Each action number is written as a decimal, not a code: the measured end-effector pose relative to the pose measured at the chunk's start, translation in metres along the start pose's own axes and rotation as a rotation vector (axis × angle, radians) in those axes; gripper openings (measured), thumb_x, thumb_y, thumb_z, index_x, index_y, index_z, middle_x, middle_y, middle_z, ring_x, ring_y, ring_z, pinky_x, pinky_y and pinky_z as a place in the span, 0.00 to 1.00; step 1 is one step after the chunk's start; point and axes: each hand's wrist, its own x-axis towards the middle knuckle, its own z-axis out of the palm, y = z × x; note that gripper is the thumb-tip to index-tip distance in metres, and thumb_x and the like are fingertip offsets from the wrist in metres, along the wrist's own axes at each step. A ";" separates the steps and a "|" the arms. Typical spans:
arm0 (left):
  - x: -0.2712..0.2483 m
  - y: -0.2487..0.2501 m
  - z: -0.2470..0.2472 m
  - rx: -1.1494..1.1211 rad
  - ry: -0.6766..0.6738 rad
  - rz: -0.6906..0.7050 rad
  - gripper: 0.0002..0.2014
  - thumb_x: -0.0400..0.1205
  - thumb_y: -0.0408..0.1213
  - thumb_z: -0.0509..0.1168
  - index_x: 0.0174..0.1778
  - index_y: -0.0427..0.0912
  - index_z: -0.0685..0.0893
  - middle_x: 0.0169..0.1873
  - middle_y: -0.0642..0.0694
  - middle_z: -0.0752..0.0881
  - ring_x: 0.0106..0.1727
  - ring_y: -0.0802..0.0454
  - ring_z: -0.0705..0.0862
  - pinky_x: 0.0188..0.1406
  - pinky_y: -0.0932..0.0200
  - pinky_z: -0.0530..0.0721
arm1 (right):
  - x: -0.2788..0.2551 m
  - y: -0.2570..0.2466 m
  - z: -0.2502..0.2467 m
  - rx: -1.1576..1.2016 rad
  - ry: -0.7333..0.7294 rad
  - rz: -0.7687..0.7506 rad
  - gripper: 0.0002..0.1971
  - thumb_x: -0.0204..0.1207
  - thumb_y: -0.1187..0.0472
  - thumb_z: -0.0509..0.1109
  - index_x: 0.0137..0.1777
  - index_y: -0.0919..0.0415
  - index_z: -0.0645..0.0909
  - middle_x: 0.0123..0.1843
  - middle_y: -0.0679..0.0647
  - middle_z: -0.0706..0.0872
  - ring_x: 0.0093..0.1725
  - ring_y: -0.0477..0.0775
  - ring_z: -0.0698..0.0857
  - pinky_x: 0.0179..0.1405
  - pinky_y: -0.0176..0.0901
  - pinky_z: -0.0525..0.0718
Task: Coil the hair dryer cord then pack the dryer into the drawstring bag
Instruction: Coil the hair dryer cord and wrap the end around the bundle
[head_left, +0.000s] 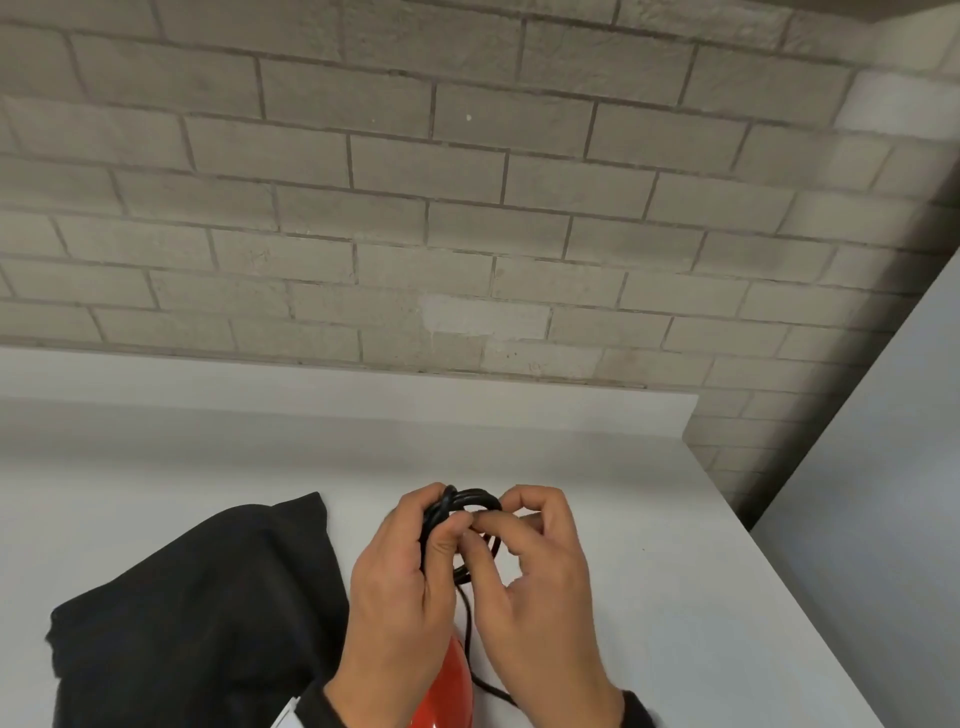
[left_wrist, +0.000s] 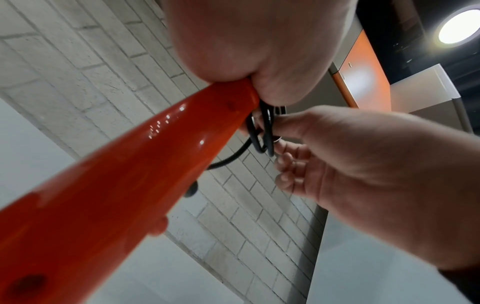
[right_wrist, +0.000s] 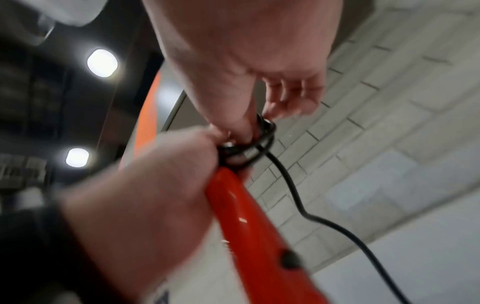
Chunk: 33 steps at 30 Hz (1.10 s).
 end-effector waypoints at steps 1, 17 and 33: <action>0.001 -0.001 -0.001 -0.009 0.001 -0.009 0.10 0.84 0.51 0.57 0.54 0.54 0.81 0.48 0.61 0.85 0.45 0.63 0.86 0.39 0.79 0.79 | 0.002 -0.003 -0.004 0.124 -0.120 0.128 0.06 0.76 0.51 0.71 0.41 0.48 0.88 0.51 0.43 0.77 0.41 0.44 0.82 0.37 0.30 0.80; 0.003 0.004 -0.007 -0.010 -0.040 0.074 0.09 0.82 0.49 0.56 0.54 0.63 0.79 0.48 0.66 0.84 0.47 0.67 0.84 0.43 0.80 0.76 | 0.019 -0.014 -0.046 0.685 -0.528 0.490 0.17 0.79 0.45 0.66 0.36 0.55 0.86 0.47 0.42 0.87 0.40 0.43 0.80 0.47 0.38 0.78; 0.007 -0.002 -0.008 0.002 0.011 0.069 0.06 0.81 0.52 0.56 0.47 0.65 0.79 0.43 0.61 0.84 0.38 0.60 0.83 0.34 0.76 0.76 | -0.004 -0.012 -0.035 0.751 -0.287 0.498 0.04 0.76 0.67 0.73 0.42 0.60 0.88 0.35 0.56 0.92 0.37 0.49 0.89 0.39 0.34 0.84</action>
